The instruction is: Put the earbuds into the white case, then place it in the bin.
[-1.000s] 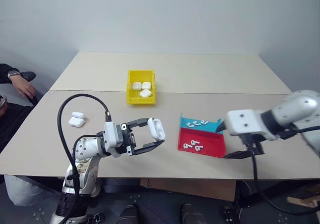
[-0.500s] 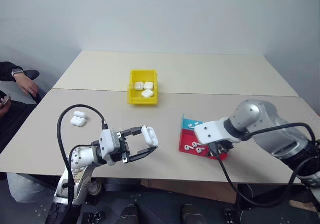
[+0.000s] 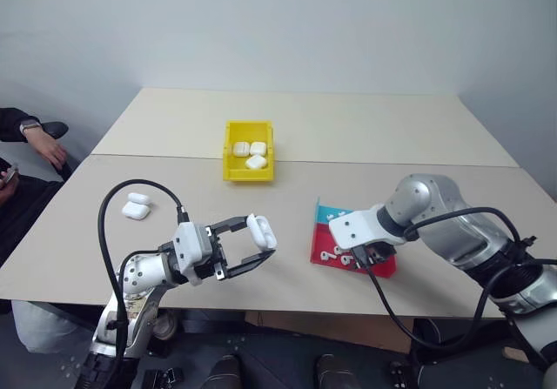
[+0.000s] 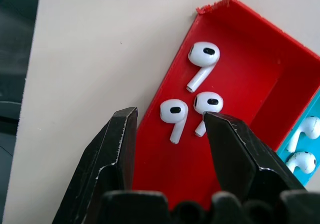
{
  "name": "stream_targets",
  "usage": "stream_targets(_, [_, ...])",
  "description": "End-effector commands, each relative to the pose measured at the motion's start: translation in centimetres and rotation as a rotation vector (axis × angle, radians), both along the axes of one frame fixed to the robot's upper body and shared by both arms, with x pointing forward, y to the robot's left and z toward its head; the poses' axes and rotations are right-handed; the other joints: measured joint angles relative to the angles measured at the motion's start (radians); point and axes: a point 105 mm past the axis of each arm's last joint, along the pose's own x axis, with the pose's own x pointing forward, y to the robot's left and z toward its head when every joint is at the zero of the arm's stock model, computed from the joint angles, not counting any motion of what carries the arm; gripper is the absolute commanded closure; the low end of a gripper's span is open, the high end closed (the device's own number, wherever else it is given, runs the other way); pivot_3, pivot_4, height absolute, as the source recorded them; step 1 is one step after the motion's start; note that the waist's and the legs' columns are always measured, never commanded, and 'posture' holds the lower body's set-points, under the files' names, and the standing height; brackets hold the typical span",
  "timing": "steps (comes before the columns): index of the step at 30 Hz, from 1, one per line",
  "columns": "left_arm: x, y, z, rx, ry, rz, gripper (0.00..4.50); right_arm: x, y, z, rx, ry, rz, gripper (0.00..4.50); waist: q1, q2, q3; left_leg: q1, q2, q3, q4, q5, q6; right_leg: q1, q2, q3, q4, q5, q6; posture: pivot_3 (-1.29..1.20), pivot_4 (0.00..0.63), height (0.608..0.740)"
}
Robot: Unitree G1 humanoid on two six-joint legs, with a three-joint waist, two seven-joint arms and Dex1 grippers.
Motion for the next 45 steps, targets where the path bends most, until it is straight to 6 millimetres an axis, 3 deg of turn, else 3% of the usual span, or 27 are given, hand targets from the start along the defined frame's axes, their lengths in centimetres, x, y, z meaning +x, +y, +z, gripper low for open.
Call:
stream_targets(1, [-0.5,-0.3,0.9,0.01,-0.04,-0.012,1.72,0.2,0.3,0.4,-0.014,-0.016,0.033,1.95,-0.001,0.0,0.0,0.0,0.0,0.0,0.0,0.0,0.0,0.0,0.0,0.0,0.0,0.0,0.0,0.0,0.15,0.74])
stream_targets(6, [-0.6,-0.3,1.0,0.012,-0.04,-0.003,1.72,0.3,0.1,-0.1,-0.026,0.0,0.033,1.95,0.0,0.0,0.0,0.0,0.0,0.0,-0.001,0.0,0.0,0.0,0.0,0.0,0.0,0.0,0.0,0.0,0.15,0.74])
stream_targets(9, [-0.6,-0.2,1.0,0.013,-0.038,0.002,1.72,0.3,0.1,-0.3,-0.023,0.007,0.037,2.5,-0.001,0.0,0.0,0.0,0.0,0.0,0.0,0.0,0.0,0.0,0.0,0.0,0.0,0.0,0.0,0.0,0.15,0.74])
stream_targets(44, [-0.1,-0.3,1.0,0.037,-0.006,0.048,1.72,0.6,0.0,-1.5,-0.035,0.013,0.034,2.5,-0.001,0.0,0.0,-0.001,0.0,0.0,-0.002,0.0,-0.001,-0.003,0.0,0.0,-0.001,0.0,0.0,0.0,0.15,0.74])
stream_targets(45, [-0.1,-0.3,0.9,0.038,-0.006,0.049,1.72,0.6,0.0,-1.5,-0.035,0.01,0.034,2.69,-0.001,0.0,0.0,-0.001,0.0,0.0,-0.002,0.0,-0.001,-0.003,0.0,0.0,-0.001,0.0,0.0,0.0,0.15,0.74])
